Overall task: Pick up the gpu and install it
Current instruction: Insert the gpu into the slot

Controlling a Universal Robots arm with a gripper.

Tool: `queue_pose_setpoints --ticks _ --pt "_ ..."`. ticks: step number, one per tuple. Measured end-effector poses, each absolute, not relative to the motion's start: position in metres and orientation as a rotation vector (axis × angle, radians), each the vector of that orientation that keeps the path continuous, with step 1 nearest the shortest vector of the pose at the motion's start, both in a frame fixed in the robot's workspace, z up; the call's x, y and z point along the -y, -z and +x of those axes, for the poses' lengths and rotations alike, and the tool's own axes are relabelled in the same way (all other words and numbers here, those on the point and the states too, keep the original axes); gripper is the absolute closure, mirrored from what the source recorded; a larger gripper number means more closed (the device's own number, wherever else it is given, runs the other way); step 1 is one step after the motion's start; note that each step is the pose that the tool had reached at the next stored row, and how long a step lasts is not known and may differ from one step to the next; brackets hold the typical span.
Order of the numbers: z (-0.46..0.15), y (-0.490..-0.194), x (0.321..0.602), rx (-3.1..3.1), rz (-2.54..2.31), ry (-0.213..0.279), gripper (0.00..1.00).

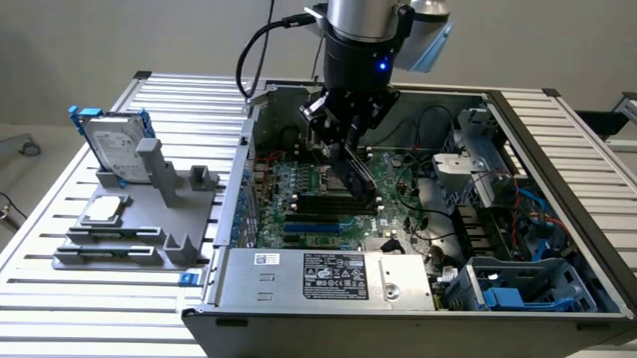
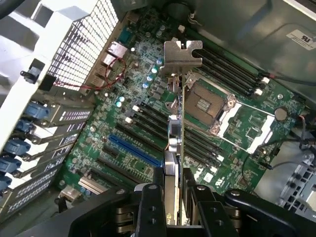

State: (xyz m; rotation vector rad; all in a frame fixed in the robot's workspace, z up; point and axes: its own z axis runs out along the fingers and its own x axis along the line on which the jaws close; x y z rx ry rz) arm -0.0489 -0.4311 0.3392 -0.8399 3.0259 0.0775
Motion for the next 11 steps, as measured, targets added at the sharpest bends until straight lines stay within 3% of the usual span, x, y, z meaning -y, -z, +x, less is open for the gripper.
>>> queue_pose_setpoints --ticks 11 --pt "-0.0489 -0.3385 0.4311 -2.931 -1.140 -0.078 0.74"
